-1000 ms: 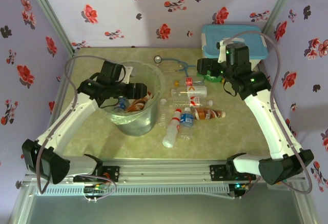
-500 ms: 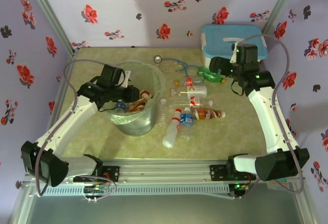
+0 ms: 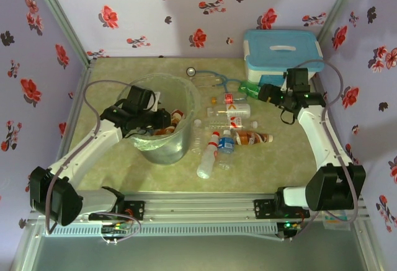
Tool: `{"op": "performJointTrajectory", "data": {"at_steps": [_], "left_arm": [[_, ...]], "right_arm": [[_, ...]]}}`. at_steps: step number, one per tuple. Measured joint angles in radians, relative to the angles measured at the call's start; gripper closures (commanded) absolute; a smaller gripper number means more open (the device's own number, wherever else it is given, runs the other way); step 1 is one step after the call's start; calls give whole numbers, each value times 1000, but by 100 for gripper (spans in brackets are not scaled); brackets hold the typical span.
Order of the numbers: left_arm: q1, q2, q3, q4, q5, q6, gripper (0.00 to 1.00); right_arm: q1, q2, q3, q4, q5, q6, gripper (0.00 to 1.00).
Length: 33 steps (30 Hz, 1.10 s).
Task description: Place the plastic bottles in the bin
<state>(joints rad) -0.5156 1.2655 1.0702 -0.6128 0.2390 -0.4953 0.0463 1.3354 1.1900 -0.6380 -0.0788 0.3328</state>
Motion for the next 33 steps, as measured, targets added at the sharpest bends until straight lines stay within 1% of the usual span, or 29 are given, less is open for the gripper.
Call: {"op": "performJointTrajectory", "data": {"at_steps": [2, 4, 8, 12, 16, 19, 21, 23, 25, 27, 30, 33], "left_arm": [[0, 1, 0, 0, 0, 0, 79], [0, 2, 10, -9, 0, 3, 68], [5, 5, 77, -43, -3, 5, 55], [11, 5, 165, -54, -8, 8, 47], [12, 5, 203, -55, -22, 8, 41], [12, 5, 214, -62, -39, 6, 37], [12, 2, 219, -63, -54, 3, 34], [12, -7, 220, -62, -66, -2, 30], [12, -23, 220, -61, -77, -10, 28], [13, -40, 224, -61, -85, -16, 26], [13, -63, 230, -61, -94, -23, 25], [13, -83, 230, -61, -106, -26, 25]], "right_arm": [[0, 11, -1, 5, 0, -21, 5], [-1, 27, -1, 6, 0, -56, 5], [-1, 85, 20, -25, -12, -127, 4], [-1, 122, 50, -73, -6, -158, 1], [-13, 123, 53, -97, 17, -111, 2], [-53, 127, 32, -39, -6, 16, 8], [-86, 123, -45, 89, -50, 159, 14], [-108, 121, -167, 265, -88, 338, 18], [-118, 135, -275, 425, -110, 523, 19], [-118, 179, -340, 568, -125, 694, 20], [-116, 269, -356, 758, -139, 887, 21], [-111, 323, -353, 885, -139, 1012, 20]]}}
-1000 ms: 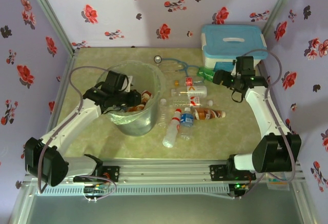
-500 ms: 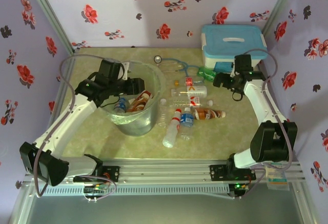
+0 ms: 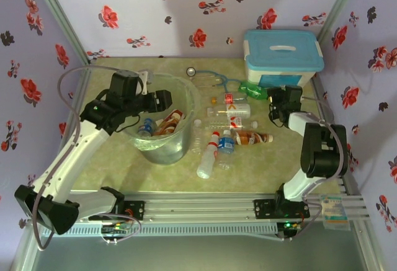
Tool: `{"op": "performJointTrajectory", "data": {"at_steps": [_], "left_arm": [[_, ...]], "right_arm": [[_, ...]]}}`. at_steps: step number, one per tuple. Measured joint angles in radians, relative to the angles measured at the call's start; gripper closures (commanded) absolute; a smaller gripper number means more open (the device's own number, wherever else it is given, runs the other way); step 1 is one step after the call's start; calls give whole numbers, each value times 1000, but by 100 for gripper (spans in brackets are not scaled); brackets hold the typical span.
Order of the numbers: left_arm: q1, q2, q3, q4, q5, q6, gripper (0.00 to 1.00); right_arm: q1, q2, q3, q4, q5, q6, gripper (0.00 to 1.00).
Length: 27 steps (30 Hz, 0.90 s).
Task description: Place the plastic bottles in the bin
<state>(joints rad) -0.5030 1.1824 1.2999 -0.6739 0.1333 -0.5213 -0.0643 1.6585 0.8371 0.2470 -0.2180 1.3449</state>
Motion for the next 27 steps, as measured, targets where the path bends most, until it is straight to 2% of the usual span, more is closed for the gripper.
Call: {"op": "performJointTrajectory", "data": {"at_steps": [8, 17, 27], "left_arm": [[20, -40, -1, 0, -29, -5, 24], [55, -73, -7, 0, -30, -16, 23], [95, -85, -8, -10, -30, -19, 22]], "right_arm": [[18, 119, 27, 172, 4, 193, 18], [48, 211, 151, 148, 21, 237, 15], [72, 301, 203, 134, 40, 275, 15]]}}
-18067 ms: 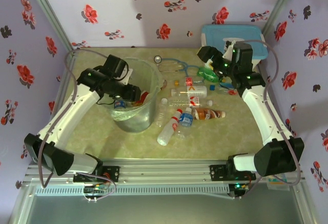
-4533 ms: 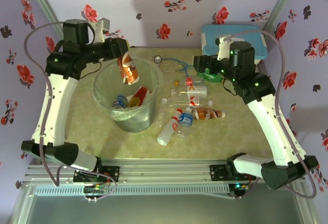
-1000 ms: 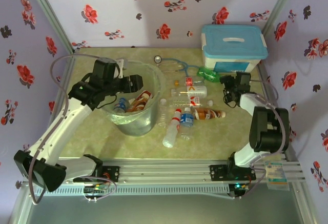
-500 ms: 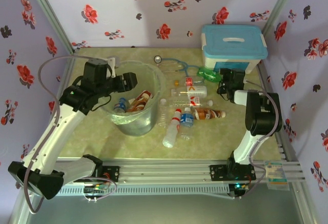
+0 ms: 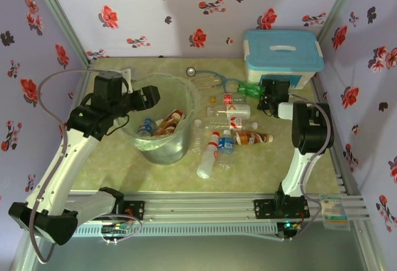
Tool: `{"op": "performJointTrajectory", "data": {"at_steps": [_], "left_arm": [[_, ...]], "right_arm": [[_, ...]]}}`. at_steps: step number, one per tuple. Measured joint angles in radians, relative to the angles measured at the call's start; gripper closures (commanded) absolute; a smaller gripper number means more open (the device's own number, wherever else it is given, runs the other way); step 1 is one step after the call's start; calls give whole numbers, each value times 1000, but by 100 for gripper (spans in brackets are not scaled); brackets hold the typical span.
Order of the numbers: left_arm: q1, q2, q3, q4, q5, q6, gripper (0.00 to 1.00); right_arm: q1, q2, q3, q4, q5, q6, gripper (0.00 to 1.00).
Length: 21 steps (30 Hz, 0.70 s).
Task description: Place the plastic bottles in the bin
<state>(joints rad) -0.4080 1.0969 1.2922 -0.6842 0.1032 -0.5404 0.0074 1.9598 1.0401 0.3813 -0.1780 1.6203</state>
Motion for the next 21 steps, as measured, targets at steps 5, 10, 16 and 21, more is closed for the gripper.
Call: {"op": "performJointTrajectory", "data": {"at_steps": [5, 10, 16, 21], "left_arm": [[8, -9, -2, -5, -1, 0, 22], [18, -18, -5, -7, -7, 0, 22], [22, -18, -8, -8, -7, 0, 22], [24, -18, -13, -9, -7, 0, 22]], "right_arm": [[13, 31, 37, -1, -1, 8, 17], [13, 38, 40, 6, -2, 19, 23], [13, 49, 39, 16, -3, 35, 33], [12, 51, 23, 42, 0, 50, 42]]}}
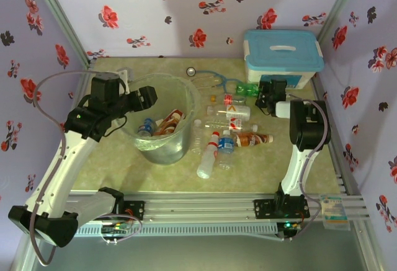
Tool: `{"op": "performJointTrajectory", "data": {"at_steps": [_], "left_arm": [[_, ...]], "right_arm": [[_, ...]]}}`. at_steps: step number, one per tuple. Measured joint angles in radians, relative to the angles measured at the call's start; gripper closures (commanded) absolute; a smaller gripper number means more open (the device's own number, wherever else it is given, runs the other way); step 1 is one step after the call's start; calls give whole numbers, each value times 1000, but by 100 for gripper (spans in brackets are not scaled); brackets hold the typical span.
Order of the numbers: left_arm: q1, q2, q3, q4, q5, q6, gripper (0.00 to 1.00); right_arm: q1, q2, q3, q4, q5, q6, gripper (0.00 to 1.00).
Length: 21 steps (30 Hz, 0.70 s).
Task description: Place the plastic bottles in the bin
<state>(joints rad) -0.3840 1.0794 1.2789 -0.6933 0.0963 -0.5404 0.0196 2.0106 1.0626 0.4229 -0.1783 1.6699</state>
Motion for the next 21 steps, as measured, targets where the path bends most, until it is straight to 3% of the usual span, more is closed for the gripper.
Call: {"op": "performJointTrajectory", "data": {"at_steps": [5, 11, 21], "left_arm": [[6, 0, -2, 0, 0, 0, 21], [8, 0, 5, -4, 0, 2, 21], [9, 13, 35, -4, 1, 19, 20]], "right_arm": [[0, 0, -24, 48, 3, 10, 41], [-9, -43, -75, 66, 2, 16, 46], [-45, -259, -193, 76, 2, 17, 51]]}}
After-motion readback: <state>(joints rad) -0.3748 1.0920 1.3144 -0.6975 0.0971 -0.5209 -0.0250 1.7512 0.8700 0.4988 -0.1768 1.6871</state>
